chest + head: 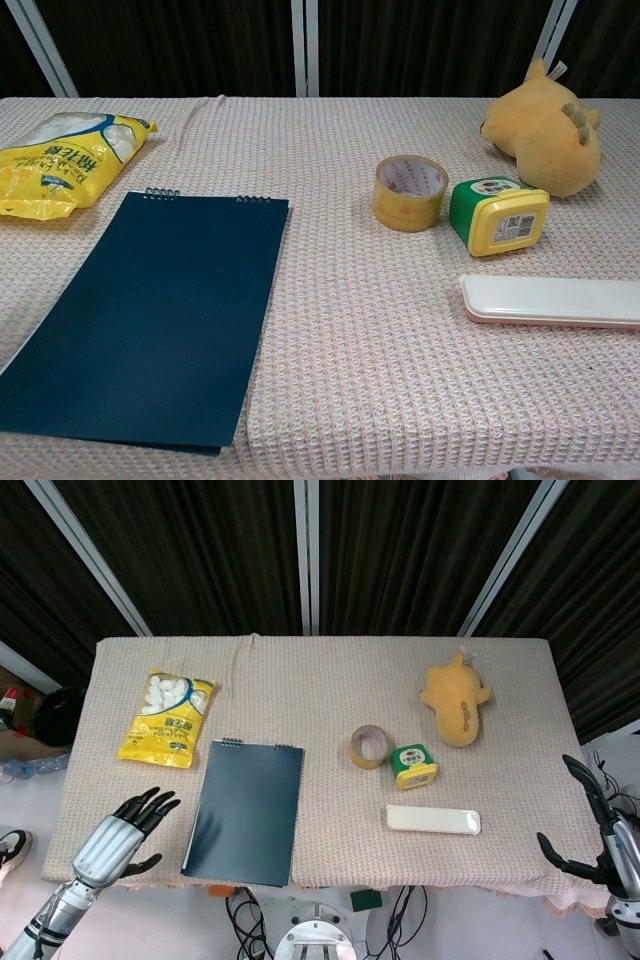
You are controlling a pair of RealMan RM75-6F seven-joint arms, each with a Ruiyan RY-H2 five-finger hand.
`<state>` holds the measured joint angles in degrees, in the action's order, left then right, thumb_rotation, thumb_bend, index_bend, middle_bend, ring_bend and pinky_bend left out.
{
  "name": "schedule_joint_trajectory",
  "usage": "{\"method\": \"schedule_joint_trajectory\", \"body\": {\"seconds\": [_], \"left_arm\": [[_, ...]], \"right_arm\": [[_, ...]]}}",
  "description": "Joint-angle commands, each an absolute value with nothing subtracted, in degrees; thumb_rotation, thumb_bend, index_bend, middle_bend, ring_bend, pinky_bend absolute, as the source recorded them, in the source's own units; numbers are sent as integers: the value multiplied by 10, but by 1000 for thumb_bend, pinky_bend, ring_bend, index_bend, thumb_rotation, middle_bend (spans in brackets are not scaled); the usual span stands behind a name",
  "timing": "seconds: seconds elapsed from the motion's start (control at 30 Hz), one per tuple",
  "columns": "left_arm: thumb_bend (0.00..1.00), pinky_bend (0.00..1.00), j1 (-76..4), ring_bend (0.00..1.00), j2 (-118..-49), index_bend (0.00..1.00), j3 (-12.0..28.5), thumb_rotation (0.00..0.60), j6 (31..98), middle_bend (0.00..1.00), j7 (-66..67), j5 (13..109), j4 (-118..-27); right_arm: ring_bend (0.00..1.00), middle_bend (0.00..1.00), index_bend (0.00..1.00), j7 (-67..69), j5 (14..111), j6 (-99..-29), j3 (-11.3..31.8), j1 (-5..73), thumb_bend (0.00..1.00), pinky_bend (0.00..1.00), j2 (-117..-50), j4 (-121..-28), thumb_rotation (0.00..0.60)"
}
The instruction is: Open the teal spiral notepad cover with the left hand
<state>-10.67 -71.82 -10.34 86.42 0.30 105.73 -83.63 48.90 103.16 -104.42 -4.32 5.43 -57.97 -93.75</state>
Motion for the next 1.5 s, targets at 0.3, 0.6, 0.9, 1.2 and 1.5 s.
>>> {"method": "schedule_joint_trajectory", "body": {"seconds": [0.3, 0.6, 0.9, 1.2, 1.5], "left_arm": [[172, 231, -102, 72, -824, 132, -110, 600, 869, 119, -17, 1089, -711], [185, 231, -112, 72, -836, 168, -113, 600, 858, 119, -48, 1085, -690], [190, 231, -117, 72, -836, 171, -128, 600, 852, 119, -93, 1084, -680], [191, 230, -124, 72, -833, 169, -143, 600, 842, 119, -125, 1089, -676], [191, 230, -128, 72, -840, 170, -144, 600, 833, 119, -126, 1085, -669]], "right_arm": [[0, 0, 0, 446, 1043, -1028, -58, 39, 344, 0, -579, -948, 600], [0, 0, 0, 428, 1029, -1018, -51, 33, 344, 0, -598, -935, 600], [0, 0, 0, 423, 1029, -1012, -48, 31, 345, 0, -597, -936, 600], [0, 0, 0, 424, 1029, -1011, -47, 28, 345, 0, -600, -934, 600], [0, 0, 0, 423, 1029, -1010, -45, 26, 344, 0, -598, -935, 600]]}}
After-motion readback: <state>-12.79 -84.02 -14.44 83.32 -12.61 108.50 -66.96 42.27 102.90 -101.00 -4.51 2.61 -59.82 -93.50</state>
